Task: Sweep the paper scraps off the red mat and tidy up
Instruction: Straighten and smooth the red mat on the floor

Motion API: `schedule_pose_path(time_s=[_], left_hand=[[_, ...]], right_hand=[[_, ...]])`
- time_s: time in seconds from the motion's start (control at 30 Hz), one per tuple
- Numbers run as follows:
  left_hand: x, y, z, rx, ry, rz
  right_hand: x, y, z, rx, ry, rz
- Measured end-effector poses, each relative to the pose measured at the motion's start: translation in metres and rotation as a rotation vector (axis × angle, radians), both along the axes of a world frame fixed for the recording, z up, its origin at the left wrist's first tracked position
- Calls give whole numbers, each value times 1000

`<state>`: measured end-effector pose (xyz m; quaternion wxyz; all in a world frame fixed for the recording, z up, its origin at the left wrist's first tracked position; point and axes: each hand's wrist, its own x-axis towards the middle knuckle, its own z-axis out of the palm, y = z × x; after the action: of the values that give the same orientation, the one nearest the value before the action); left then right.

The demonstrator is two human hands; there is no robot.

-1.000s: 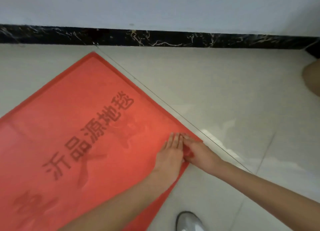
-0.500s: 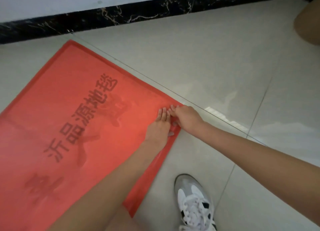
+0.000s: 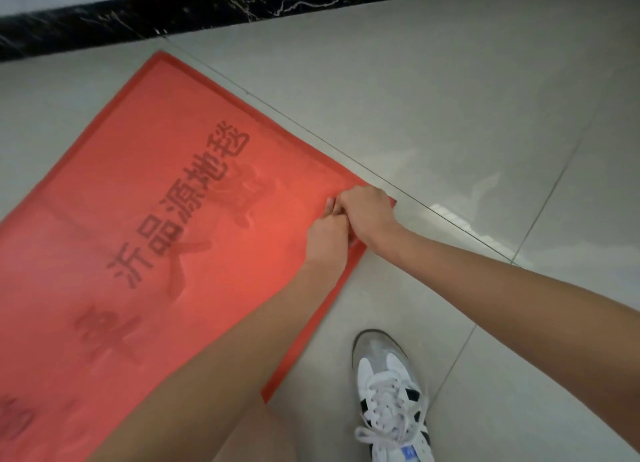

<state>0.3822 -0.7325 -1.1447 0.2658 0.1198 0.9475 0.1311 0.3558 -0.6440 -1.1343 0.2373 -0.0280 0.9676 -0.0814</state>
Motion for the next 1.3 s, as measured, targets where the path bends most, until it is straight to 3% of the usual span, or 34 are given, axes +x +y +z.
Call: schedule_pose_path(time_s=[0.4, 0.83, 1.3], left_hand=[[3, 12, -18, -11, -19, 16], [12, 12, -25, -239, -9, -299], [20, 5, -41, -242, 53, -305]], right_hand=[[-4, 6, 3, 112, 13, 138], [-6, 7, 3, 148, 33, 320], [-6, 11, -3, 301, -33, 602]])
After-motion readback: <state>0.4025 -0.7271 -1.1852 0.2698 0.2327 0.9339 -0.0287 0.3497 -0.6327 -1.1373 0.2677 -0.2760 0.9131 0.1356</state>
